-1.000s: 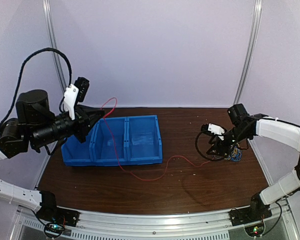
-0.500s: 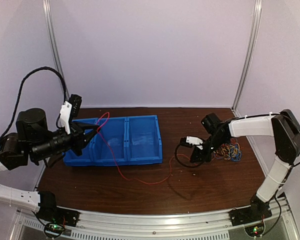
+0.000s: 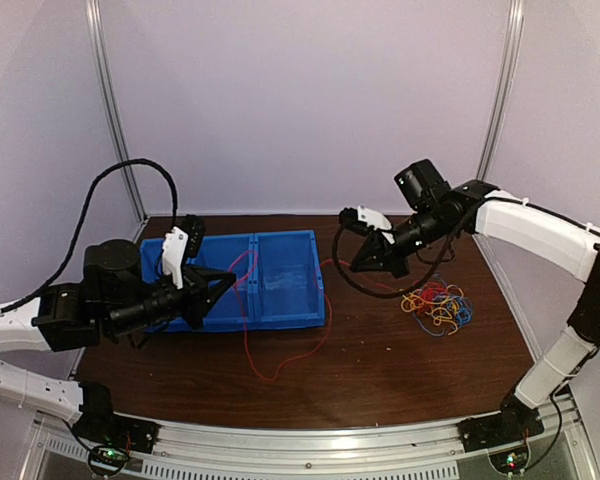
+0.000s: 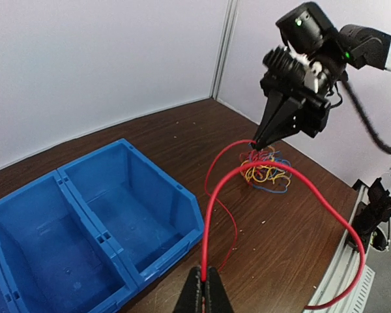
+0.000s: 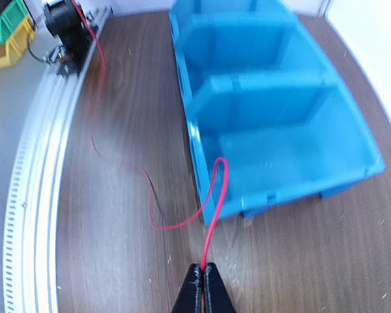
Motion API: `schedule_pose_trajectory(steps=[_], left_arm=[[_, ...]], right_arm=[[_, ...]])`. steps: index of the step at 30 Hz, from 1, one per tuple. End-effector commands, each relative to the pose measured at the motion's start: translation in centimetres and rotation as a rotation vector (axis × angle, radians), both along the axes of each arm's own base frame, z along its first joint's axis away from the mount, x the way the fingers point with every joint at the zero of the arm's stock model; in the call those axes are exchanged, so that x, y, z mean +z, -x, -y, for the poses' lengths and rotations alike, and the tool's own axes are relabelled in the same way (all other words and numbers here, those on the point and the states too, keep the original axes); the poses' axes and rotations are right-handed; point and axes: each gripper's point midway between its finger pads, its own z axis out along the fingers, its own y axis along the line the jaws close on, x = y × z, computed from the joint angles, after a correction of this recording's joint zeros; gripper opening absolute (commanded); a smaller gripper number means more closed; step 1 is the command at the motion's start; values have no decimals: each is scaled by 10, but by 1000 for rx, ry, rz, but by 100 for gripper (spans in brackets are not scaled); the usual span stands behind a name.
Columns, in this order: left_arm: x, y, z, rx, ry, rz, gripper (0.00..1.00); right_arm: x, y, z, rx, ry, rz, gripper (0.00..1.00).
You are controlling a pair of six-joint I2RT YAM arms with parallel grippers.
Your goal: Untangle the cables
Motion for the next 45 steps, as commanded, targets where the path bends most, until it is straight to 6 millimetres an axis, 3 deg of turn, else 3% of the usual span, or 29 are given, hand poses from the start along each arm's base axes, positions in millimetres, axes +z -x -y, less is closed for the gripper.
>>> schedule_pose_trajectory(steps=[1,3,5,10,15,25,30,39,45], left_arm=[[41,3,36,-116,184,79,0],[49,6,48,-159,234,98,0],[55,7,54,-178,283,108,0],[52,6,66,-198,350,113,0],[52,-5,77,-170,352,174,0],[55,-35,121,-183,174,327,0],[49,-43,131,-229,117,351,0],[34,-21,157,-488,-13,421,0],[19,-18,167,-549,-75,402,0]], right_arm=[[92,34,-12,82,-186,20,0],[91,33,-13,76,-192,16,0],[77,32,-12,69,-166,-4,0],[62,38,-11,66,-175,-42,0],[61,42,-12,81,-182,-60,0],[65,67,-25,180,-175,-91,0],[73,71,-23,187,-182,-71,0],[77,72,-21,188,-177,-44,0],[82,70,-21,188,-180,-33,0]])
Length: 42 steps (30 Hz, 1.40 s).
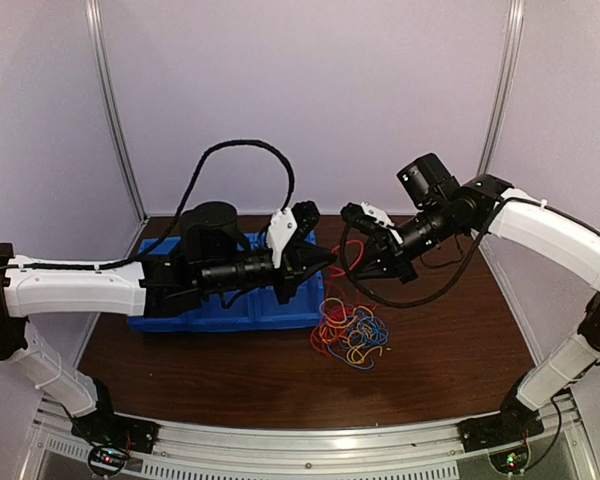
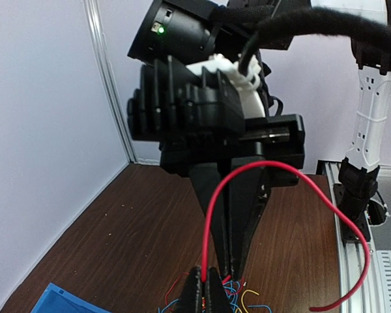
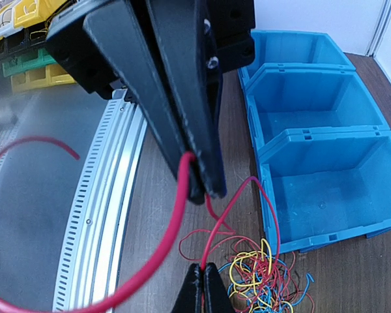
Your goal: Untangle the cables
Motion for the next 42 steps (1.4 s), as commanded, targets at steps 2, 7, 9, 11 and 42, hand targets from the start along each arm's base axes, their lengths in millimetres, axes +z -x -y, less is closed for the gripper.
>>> schedule_pose_trajectory(steps=[2,7,9,11,42], left_arm=[[-8,8,11,-82,-57,33,0],[-22,1,15,-61,-94,27,0],[-25,-2,17,-54,-109,30,1],[-27,-6,18,-38,-119,37,4],[-14,-5,-19,132,-80,77,0]], right_arm=[[22,3,0,12,-31,51,0],[17,5,2,19,-19,53,0],[15,5,2,18,-14,51,0],[15,6,2,20,-12,51,0],[-13,-14,-4,-44,66,17,0]])
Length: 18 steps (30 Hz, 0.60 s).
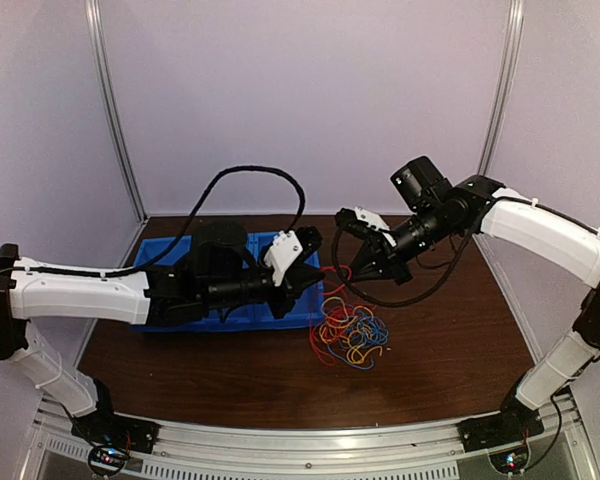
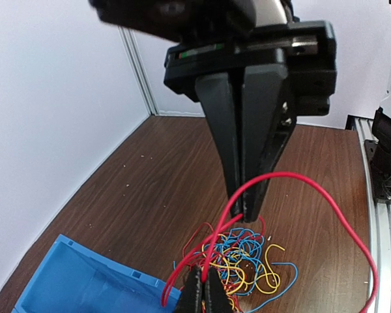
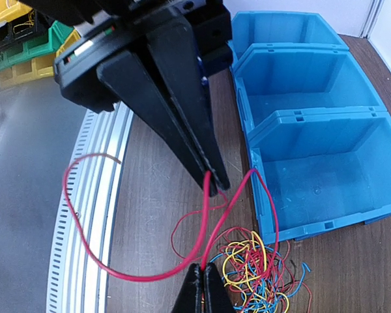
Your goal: Untangle the cables
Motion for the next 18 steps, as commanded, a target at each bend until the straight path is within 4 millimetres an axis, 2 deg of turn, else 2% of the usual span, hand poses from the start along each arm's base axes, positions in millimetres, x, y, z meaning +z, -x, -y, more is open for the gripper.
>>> schedule_pose_trajectory(steps=[1,3,6,11,14,18], left_arm=[[46,12,-10,10,82,121,0],[53,14,-17,14,90,149,0],[44,11,-20,26,42,184,0],[14,4,-5,1,-82,200,3],[7,4,4,-31,-108,214,4],[9,-3,6,-1,-106,235,8]], right_arm=[[0,-3,-2,-11,13,12,0],[-1,-2,-1,-6,16,10,0],[1,3,-1,15,4,7,0],[6,10,-1,49,-8,1,0],[7,12,-2,63,-7,-4,0],[3,17,-1,83,9,-19,0]])
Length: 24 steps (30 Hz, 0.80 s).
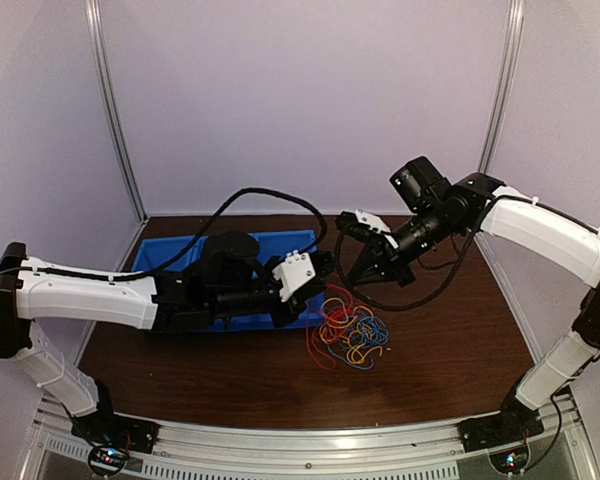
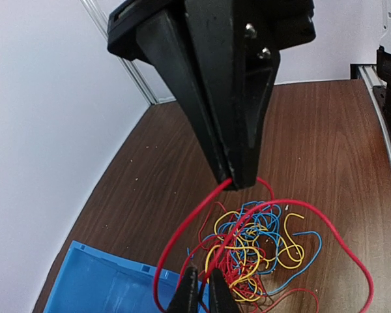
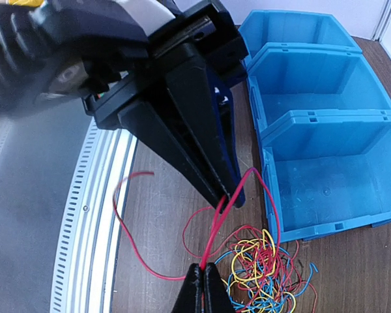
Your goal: Untangle the cables
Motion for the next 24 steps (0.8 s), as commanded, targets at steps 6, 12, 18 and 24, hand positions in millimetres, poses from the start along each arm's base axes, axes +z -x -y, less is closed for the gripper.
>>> schedule_pose_trajectory(steps=[6,12,18,24], left_arm=[[38,-3,-1,1,70,94,1],[43,6,-19,11,96,87,1],[35,17,-43,40,194,15,29],[13,20,-26,-13,187,-29,39]], right_arm=[[-7,11,-4,54,25,-23,0],[-20,4,-4,43,54,-14,0],[-35,8,-4,72,82,-43,0],[-23,13,-10,106,51,-57,0]])
